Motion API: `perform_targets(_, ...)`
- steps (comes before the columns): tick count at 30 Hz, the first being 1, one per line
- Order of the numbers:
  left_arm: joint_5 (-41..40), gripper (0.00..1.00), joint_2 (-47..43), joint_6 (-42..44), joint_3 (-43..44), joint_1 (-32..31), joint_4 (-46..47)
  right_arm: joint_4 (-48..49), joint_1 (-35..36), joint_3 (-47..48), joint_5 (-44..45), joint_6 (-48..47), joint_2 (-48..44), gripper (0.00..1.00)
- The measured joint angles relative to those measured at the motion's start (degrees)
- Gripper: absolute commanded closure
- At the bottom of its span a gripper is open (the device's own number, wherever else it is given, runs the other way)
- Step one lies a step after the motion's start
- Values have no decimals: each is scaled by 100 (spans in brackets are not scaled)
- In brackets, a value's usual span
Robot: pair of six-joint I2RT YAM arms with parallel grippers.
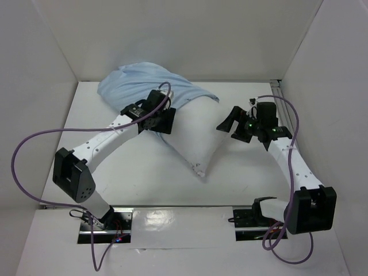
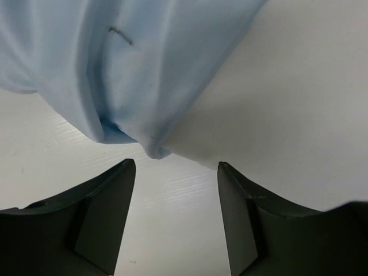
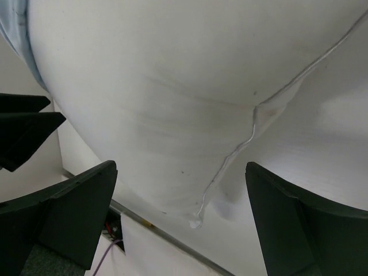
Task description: Put the pillow into the pillowcase
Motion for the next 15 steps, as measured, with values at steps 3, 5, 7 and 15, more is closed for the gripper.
perform_targets(3, -358, 33, -144, -35, -411, -90, 195, -39, 0, -35, -98, 2, 76, 0)
perform_targets(5, -518, 37, -229, -92, -625, -96, 319, -42, 4, -35, -142, 2, 111, 0)
perform_targets(7, -673, 39, -243, -177, -752, -96, 433, -42, 20, -35, -190, 0, 127, 0)
perform_targets(15, -984, 49, -175, -343, -911, -20, 809, -46, 81, -225, -293, -2, 131, 0)
